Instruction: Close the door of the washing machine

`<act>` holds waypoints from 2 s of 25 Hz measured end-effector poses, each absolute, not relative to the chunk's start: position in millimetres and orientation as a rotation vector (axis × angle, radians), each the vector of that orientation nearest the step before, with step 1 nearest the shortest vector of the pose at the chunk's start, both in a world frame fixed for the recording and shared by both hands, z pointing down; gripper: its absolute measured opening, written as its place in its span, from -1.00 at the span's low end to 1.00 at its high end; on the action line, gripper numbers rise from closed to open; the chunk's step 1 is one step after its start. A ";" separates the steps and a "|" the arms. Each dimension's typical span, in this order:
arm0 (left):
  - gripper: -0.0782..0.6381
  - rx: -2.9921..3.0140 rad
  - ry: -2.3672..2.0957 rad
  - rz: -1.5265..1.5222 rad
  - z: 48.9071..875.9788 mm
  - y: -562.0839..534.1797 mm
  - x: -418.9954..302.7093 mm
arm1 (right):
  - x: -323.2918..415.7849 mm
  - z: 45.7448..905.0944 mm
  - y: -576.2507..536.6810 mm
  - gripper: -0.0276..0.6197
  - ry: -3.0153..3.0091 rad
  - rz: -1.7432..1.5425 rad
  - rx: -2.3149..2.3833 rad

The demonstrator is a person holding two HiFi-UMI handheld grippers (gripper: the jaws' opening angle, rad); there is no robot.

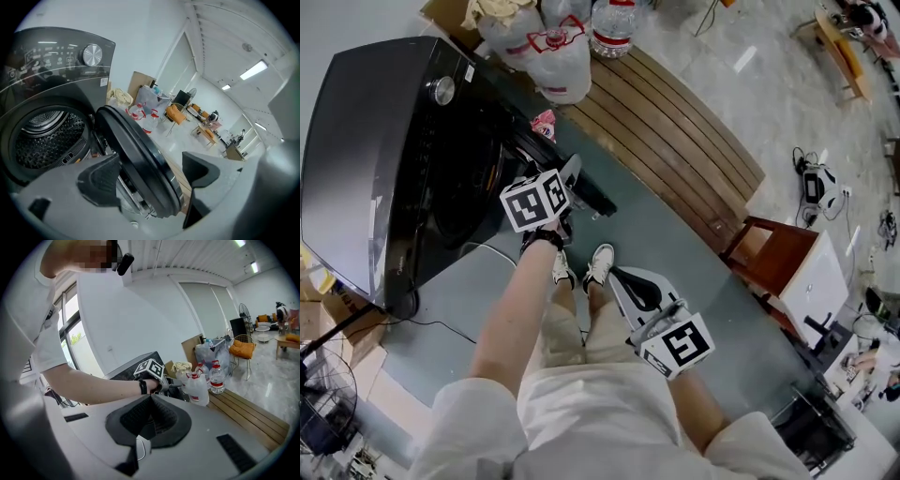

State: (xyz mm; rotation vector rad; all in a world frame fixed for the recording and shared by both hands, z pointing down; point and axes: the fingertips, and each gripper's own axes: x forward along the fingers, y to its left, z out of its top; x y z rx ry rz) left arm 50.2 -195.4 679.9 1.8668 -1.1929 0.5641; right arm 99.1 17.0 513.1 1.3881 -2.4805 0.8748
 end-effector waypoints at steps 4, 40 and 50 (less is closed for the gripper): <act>0.39 1.856 -1.207 0.607 687.3 -178.9 32.8 | 89.7 510.7 16.6 -0.92 -2.504 0.865 1.345; -0.21 1.905 -1.462 0.954 690.8 -145.3 -171.2 | -6.6 517.4 -18.8 -0.92 -2.614 0.821 1.007; -0.23 1.787 -1.704 0.822 681.0 -146.8 -231.0 | -3.1 522.9 -22.4 -0.92 -2.600 0.823 1.002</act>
